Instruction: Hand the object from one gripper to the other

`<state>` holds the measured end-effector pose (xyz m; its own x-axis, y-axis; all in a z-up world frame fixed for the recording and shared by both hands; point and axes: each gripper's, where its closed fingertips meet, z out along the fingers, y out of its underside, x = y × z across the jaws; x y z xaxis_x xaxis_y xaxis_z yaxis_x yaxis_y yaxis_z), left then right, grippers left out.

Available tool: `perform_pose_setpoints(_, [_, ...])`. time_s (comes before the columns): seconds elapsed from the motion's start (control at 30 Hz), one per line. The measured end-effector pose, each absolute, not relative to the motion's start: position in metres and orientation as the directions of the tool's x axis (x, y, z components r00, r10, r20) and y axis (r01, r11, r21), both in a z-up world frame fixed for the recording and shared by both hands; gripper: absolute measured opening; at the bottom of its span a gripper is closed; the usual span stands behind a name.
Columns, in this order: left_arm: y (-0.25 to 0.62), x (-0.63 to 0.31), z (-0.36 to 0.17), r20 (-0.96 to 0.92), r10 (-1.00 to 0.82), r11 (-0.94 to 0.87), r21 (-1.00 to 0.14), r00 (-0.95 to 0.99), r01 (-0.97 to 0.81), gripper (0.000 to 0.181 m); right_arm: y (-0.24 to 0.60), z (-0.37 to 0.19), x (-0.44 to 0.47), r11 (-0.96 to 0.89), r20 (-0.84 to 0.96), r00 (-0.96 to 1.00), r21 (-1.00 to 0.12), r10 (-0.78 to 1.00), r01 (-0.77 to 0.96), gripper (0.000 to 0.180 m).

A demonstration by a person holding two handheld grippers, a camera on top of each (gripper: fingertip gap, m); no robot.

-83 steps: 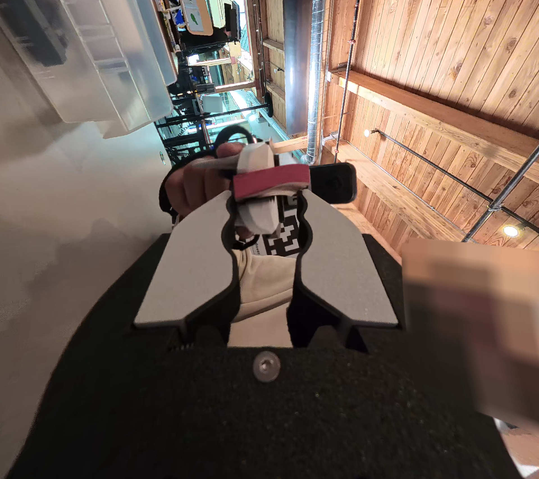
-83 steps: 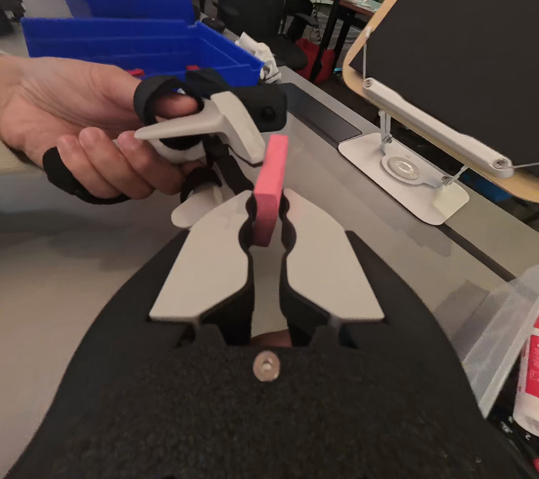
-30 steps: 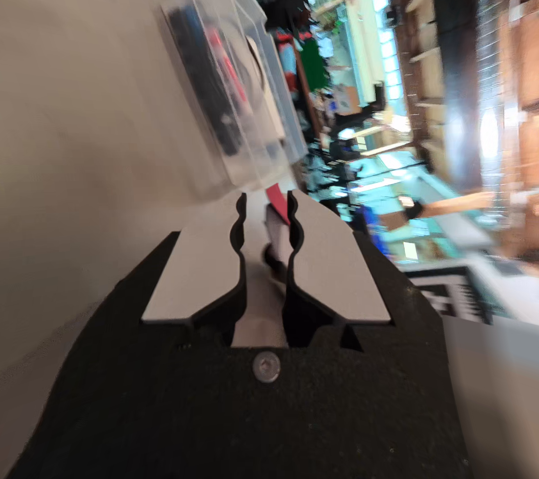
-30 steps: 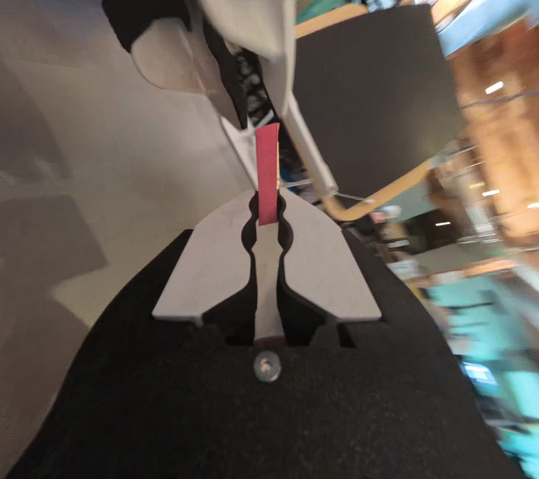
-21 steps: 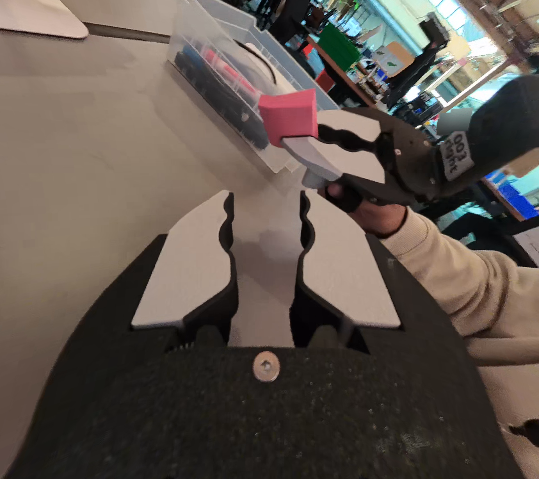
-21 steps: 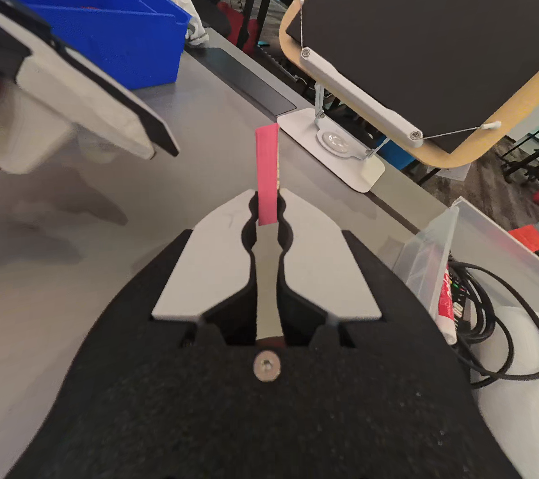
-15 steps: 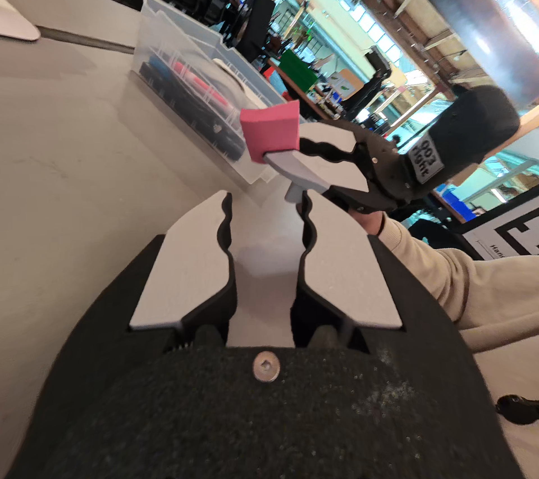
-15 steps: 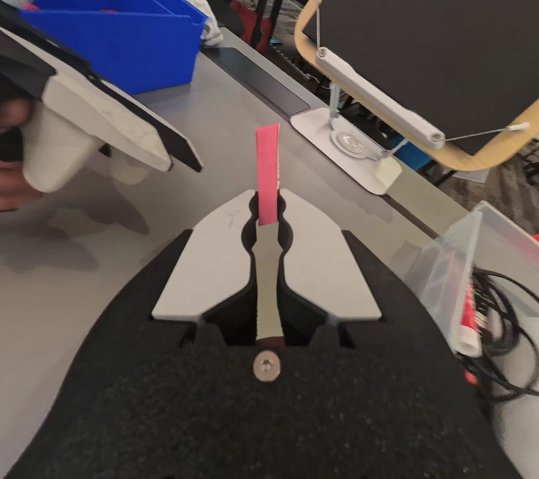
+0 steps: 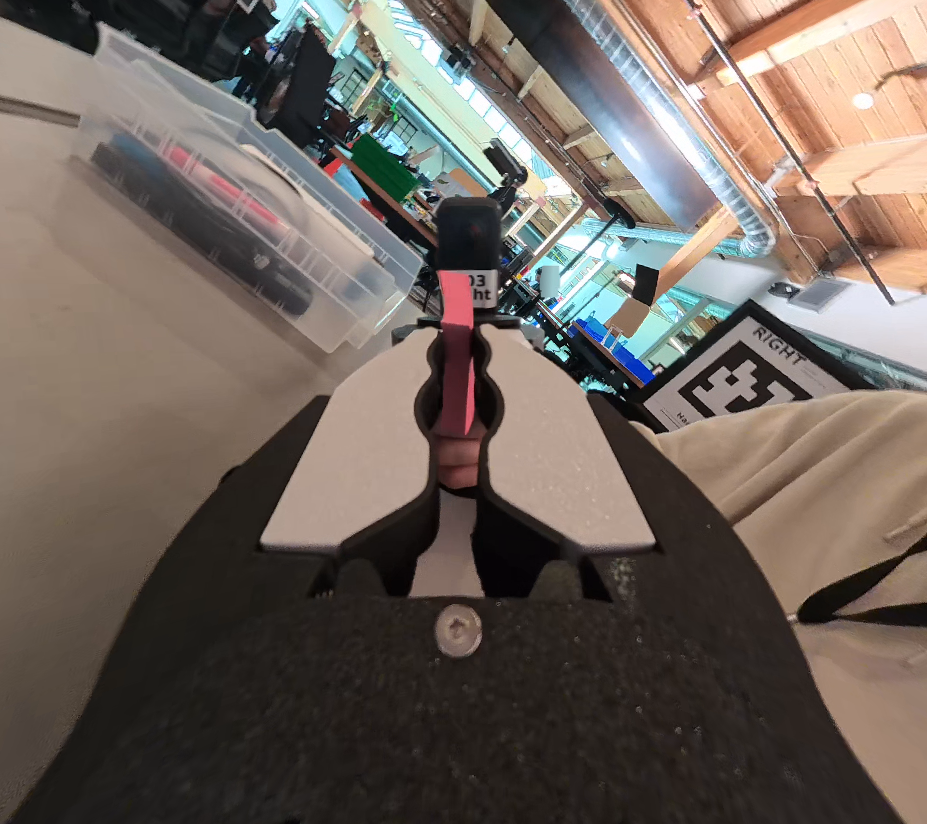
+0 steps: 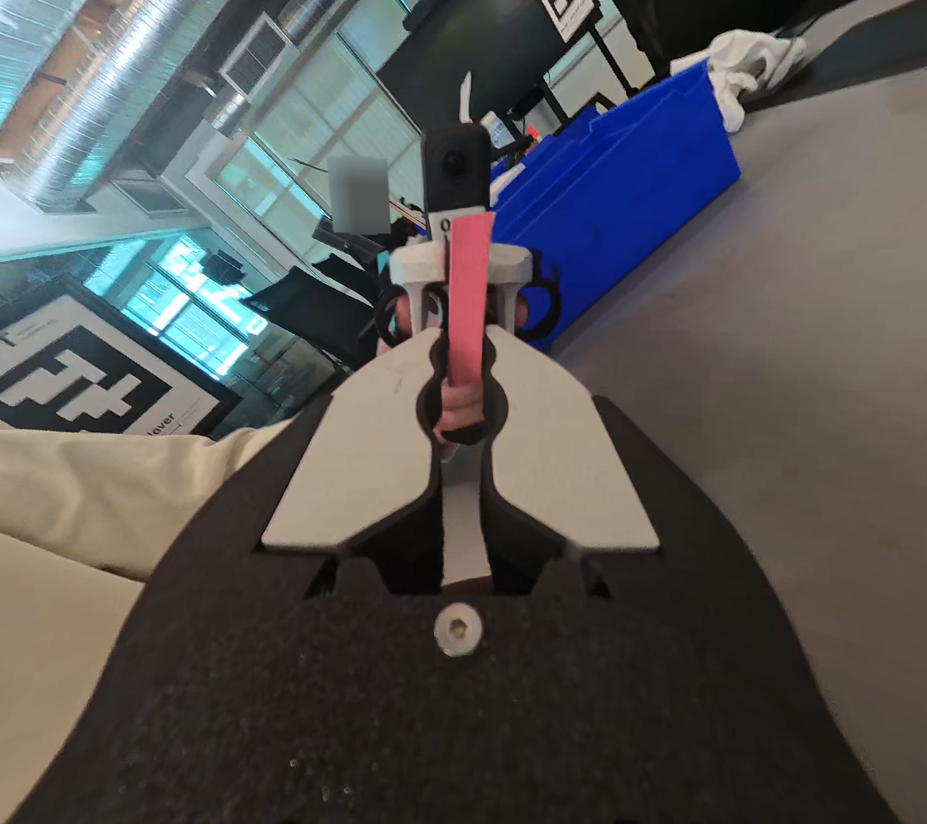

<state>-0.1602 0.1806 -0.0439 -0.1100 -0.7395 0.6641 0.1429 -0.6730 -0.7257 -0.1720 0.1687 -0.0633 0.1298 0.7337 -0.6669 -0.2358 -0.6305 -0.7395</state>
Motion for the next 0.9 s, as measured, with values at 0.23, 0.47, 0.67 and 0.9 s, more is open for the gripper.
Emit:
perform_pose_setpoints(0.23, [0.215, -0.171, -0.085, 0.746, -0.621, -0.749, -0.655, 0.241, 0.096, 0.009, 0.189, -0.118, -0.152, -0.185, 0.000, 0.521, -0.935, 0.854, 0.303, 0.049])
perform_pose_setpoints(0.47, [0.201, -0.158, -0.102, 0.605, -0.691, -0.695, -0.707, 0.396, -0.132, 0.009, 0.205, -0.127, -0.137, 0.144, 0.708, 0.366, -0.549, 0.604, 0.823, 0.085])
perform_pose_setpoints(0.67, [0.183, -0.142, -0.108, 0.518, -0.768, -0.624, -0.736, 0.376, -0.261, 0.009, 0.194, -0.129, -0.150, 0.266, 0.831, 0.202, -0.381, 0.519, 0.885, 0.082])
perform_pose_setpoints(0.9, [0.177, -0.133, -0.106, 0.418, -0.815, -0.551, -0.774, 0.402, -0.312, 0.009, 0.198, -0.124, -0.146, 0.281, 0.845, 0.213, -0.385, 0.491, 0.879, 0.061])
